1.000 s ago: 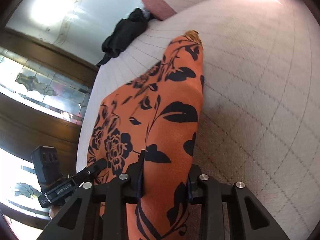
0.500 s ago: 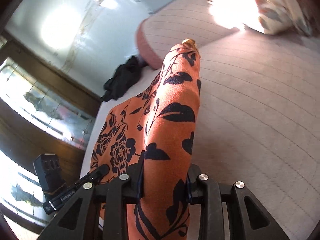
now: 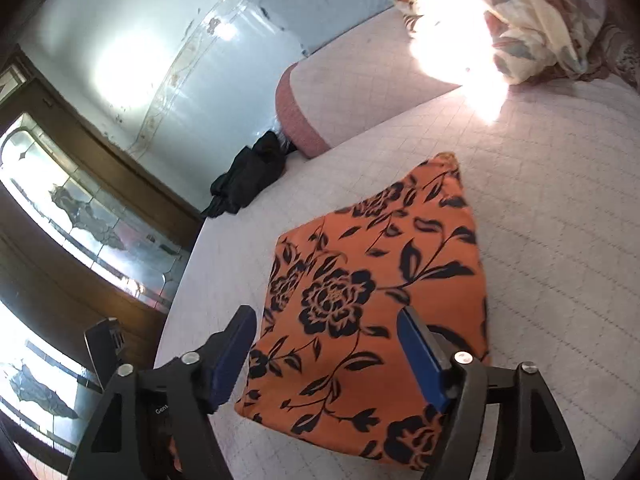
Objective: Fold small clothes
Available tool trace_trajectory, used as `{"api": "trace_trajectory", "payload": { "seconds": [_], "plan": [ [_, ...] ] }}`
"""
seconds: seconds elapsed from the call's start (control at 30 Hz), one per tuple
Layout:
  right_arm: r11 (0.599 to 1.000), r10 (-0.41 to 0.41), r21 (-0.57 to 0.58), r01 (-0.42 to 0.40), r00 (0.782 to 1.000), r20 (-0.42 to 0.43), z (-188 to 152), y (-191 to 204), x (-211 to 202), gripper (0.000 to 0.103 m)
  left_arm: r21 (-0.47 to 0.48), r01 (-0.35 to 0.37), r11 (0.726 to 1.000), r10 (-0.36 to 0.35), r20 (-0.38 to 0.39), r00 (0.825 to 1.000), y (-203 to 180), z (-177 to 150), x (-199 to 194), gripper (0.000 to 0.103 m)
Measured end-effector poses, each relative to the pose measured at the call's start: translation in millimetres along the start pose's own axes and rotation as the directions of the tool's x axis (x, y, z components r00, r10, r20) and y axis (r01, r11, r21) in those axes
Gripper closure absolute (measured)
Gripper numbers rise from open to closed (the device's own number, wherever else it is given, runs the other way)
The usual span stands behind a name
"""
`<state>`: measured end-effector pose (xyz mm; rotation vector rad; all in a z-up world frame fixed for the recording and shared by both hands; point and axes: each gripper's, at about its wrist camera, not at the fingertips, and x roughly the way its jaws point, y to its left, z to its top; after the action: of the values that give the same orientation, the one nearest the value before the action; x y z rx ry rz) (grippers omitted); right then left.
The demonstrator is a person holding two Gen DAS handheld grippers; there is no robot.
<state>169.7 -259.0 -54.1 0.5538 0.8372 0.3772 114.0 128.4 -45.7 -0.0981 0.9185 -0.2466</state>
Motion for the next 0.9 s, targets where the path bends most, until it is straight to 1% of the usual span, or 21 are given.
{"api": "trace_trajectory", "payload": {
  "seconds": [0.03,0.07,0.1,0.13,0.2,0.23,0.27,0.3,0.33,0.37,0.43,0.47,0.57,0.63,0.67,0.73,0.83,0.9],
  "plan": [
    [1.0,-0.014,0.015,0.015,0.999,-0.049,-4,-4,16,0.026,-0.011,-0.006,1.0,0.006,-0.002,1.0,3,-1,-4,0.05],
    [0.998,-0.052,0.042,0.056,0.994,-0.093,-11,-12,27,0.026,-0.021,-0.011,1.0,0.011,-0.001,1.0,6,-3,-9,0.049],
    [0.993,-0.086,0.07,0.096,0.988,-0.128,-16,-19,35,0.026,-0.029,-0.022,0.999,0.022,0.003,1.0,9,-6,-16,0.045],
    [0.992,-0.093,0.077,0.102,0.989,-0.113,-19,-18,32,0.026,-0.031,-0.035,0.999,0.036,0.011,0.999,13,-9,-24,0.041],
    [0.993,-0.1,0.048,0.104,0.992,-0.071,-22,-2,17,0.026,-0.031,-0.06,0.998,0.061,0.049,0.997,18,-15,-41,0.022],
    [0.993,-0.116,0.019,0.117,0.992,-0.055,-24,8,6,0.023,-0.035,-0.075,0.997,0.077,0.067,0.995,20,-17,-49,0.019],
    [0.991,-0.135,-0.009,0.135,0.99,-0.036,-27,18,-2,0.02,-0.041,-0.085,0.996,0.088,0.082,0.993,21,-20,-56,0.018],
    [0.987,-0.157,-0.038,0.157,0.988,-0.008,-33,26,-12,0.014,-0.045,-0.083,0.996,0.087,0.089,0.992,22,-22,-62,0.017],
    [0.979,-0.191,-0.069,0.192,0.981,0.024,-42,35,-24,0.01,-0.049,-0.078,0.996,0.083,0.091,0.992,20,-25,-67,0.017],
    [0.967,-0.231,-0.097,0.234,0.972,0.041,-50,39,-33,0.009,-0.051,-0.078,0.996,0.083,0.088,0.993,18,-29,-73,0.016],
    [0.931,-0.326,-0.148,0.333,0.943,0.072,-72,45,-51,0.0,-0.043,-0.084,0.996,0.087,0.092,0.992,13,-35,-82,0.015],
    [0.913,-0.364,-0.165,0.374,0.927,0.085,-82,46,-59,0.0,-0.037,-0.095,0.995,0.098,0.098,0.99,11,-38,-86,0.014],
    [0.864,-0.448,-0.201,0.461,0.888,0.108,-110,43,-77,0.0,-0.024,-0.133,0.991,0.135,0.101,0.986,3,-49,-98,0.008],
    [0.842,-0.48,-0.216,0.494,0.869,0.117,-122,43,-78,0.0,-0.018,-0.16,0.987,0.161,0.101,0.982,-1,-57,-103,0.008],
    [0.836,-0.486,-0.224,0.5,0.866,0.119,-127,43,-81,0.0,-0.02,-0.174,0.985,0.175,0.101,0.979,-3,-60,-105,0.008],
    [0.827,-0.494,-0.237,0.509,0.86,0.126,-133,46,-85,0.0,-0.013,-0.177,0.984,0.177,0.086,0.98,-7,-65,-106,0.008],
    [0.815,-0.496,-0.257,0.519,0.855,0.153,-133,54,-93,0.0,-0.006,-0.177,0.984,0.177,0.071,0.982,-12,-70,-108,0.007],
    [0.811,-0.497,-0.264,0.522,0.853,0.159,-130,58,-97,0.0,-0.016,-0.176,0.984,0.177,0.083,0.981,-16,-71,-113,0.007]
  ]
}}
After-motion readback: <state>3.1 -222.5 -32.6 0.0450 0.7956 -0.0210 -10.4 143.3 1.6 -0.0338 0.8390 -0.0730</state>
